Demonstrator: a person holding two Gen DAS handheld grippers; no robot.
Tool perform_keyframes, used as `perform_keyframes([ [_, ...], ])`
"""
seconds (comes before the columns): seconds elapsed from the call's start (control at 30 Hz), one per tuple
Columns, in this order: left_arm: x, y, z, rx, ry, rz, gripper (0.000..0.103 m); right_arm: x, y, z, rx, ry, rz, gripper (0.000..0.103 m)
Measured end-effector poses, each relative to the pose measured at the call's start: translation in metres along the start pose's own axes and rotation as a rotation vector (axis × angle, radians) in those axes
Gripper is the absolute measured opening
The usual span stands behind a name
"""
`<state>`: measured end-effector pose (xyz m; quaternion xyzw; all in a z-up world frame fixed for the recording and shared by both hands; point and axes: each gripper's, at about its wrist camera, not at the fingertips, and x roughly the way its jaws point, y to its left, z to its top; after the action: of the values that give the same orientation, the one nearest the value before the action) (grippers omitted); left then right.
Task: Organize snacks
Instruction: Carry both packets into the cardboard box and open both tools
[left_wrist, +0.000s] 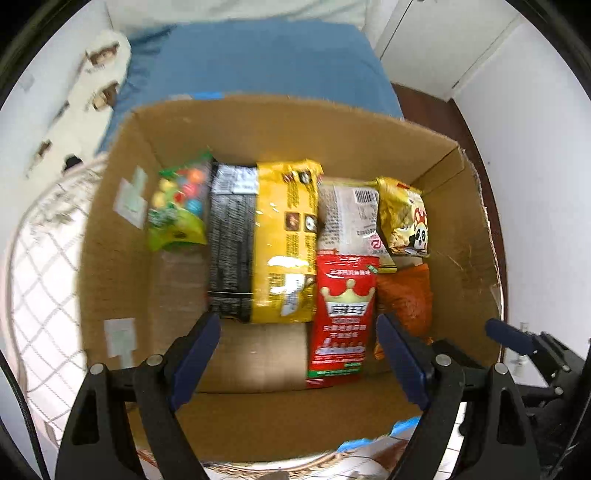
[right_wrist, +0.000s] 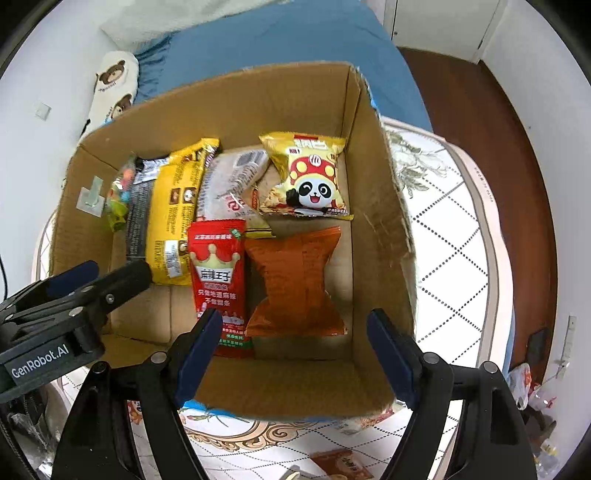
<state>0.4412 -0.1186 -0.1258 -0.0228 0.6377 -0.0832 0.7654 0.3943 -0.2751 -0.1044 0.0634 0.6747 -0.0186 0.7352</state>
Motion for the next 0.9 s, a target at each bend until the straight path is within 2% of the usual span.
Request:
perform_keyframes([
  [0.2, -0.032, 0.006, -0.019, 0.016, -0.126, 0.058, 0.086, -0.027, 0.007, -0.019, -0.008, -0.085, 0.003, 0.083],
  [0.53, -0.09, 0.01, -0.066, 0.043, -0.286, 0.088, 0.086, -0.091, 0.032, -0.064, -0.063, -0.258, -0.011, 0.083],
  [0.9, -0.13, 0.018, -0.113, 0.026, -0.35, 0.076, 0.086, -0.14, 0.051, -0.114, -0.086, -0.348, 0.037, 0.083],
])
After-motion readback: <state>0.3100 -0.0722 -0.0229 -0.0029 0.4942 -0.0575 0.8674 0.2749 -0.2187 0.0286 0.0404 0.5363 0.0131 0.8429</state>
